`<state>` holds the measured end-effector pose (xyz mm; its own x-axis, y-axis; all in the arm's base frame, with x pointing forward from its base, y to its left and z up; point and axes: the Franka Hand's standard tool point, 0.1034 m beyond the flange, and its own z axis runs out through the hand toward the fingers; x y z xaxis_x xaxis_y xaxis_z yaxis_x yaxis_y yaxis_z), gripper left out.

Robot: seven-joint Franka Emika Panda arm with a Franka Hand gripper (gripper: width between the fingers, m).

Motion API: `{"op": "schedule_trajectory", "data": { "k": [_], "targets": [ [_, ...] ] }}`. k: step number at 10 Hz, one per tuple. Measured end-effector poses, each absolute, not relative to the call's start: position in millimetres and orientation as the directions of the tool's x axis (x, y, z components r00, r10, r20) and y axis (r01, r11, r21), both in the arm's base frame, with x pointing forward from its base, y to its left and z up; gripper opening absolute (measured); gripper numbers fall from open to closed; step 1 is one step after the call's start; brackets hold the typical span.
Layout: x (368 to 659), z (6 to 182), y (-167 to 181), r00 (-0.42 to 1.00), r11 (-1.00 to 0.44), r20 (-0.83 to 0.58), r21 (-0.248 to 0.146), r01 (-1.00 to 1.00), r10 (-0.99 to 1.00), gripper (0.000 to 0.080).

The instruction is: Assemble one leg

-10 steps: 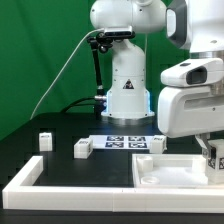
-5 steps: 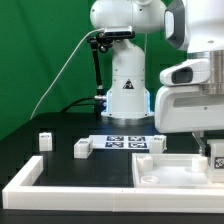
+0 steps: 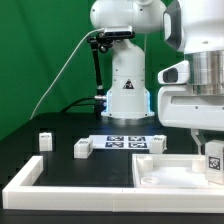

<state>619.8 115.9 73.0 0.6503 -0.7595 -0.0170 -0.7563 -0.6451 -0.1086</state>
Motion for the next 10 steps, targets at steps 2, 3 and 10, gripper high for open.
{"op": "schedule_trajectory", "data": {
  "k": [2, 3, 10],
  "targets": [
    [618.5, 73.0, 118.7, 0.425, -0.42, -0.037, -0.093, -0.903, -0.905, 0.0292],
    [618.5, 73.1, 119.2, 0.316, -0.31, -0.059, -0.093, -0.946, -0.947, 0.0292],
    [619.6, 72.3, 118.3, 0.239, -0.231, -0.095, -0.095, -0.968, -0.966, 0.0576]
  ]
}}
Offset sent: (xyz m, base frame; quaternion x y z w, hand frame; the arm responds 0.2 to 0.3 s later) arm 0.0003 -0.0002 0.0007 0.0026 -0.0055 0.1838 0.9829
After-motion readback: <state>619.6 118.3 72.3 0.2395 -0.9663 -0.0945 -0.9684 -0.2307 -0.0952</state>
